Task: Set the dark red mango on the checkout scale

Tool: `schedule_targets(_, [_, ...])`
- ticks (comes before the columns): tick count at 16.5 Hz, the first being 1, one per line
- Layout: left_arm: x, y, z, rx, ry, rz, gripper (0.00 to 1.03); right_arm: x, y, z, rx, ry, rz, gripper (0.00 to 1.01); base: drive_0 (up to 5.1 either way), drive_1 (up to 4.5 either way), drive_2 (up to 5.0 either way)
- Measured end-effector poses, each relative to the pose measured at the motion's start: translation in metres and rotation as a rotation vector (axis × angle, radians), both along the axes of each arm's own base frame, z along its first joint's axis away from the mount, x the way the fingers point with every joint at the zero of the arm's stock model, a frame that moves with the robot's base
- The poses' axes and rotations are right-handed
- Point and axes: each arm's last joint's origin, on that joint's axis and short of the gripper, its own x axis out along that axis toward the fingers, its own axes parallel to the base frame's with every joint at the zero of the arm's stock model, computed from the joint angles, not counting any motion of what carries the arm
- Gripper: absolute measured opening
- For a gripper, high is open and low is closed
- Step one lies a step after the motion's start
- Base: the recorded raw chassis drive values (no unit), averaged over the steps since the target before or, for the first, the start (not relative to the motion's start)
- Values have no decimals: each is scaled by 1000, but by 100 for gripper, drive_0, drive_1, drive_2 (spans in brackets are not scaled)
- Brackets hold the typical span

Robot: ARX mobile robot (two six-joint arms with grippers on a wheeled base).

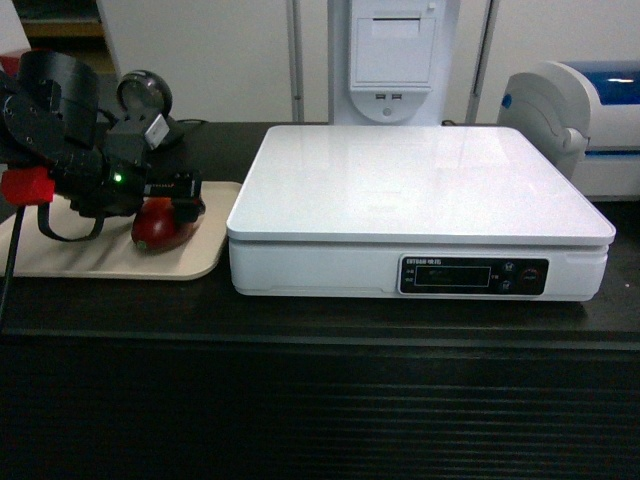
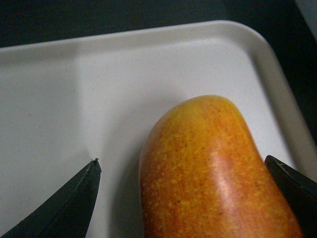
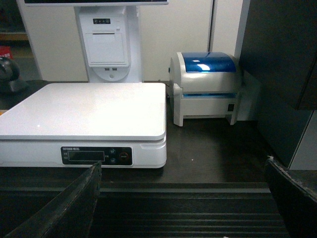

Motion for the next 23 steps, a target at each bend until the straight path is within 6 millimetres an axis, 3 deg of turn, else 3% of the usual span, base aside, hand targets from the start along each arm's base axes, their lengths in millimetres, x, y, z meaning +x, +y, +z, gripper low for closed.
schedule_targets(3, [1,3,-2,-6,-13,-4,98,0,0,0,0,0,0,98,0,0,0])
schedule_targets(7, [-3,3,-6,-18,-23,-13,64,0,0,0,0,0,0,98,0,0,0])
schedule_targets(10, [-14,5,0,-5,-21,-8,61,0,0,0,0,0,0,98,0,0,0])
schedule_targets(12, [-25,1,20,-3,-65,-14,61,0,0,0,0,0,0,98,0,0,0])
schedule_targets(14, [-38,-13,62,-1,-153,-41,61,0,0,0,0,0,0,98,0,0,0])
schedule_targets(16, [-51,-44,112,-7,-270,-101,61,0,0,0,0,0,0,98,0,0,0])
schedule_targets(18, [-68,-93,142,-29,-325,-181,61,0,0,0,0,0,0,98,0,0,0])
schedule_targets(23, [-97,-212,149,-40,-314,-372,60,0,0,0,0,0,0,98,0,0,0])
